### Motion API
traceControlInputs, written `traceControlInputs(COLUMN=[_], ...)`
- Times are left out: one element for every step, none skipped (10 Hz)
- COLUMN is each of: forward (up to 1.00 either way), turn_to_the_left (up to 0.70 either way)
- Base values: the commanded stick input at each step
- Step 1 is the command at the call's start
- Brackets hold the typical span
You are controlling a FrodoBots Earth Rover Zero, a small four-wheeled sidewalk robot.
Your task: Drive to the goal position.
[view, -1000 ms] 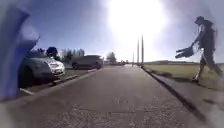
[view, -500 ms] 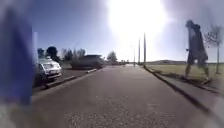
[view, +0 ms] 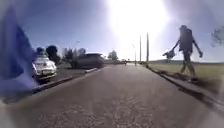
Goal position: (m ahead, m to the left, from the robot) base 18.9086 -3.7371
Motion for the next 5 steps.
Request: traceControlInputs(forward=[1.00, 1.00, 1.00, 1.00, 1.00], turn_to_the_left=[-0.40, -0.40, -0.40, -0.40, -0.40])
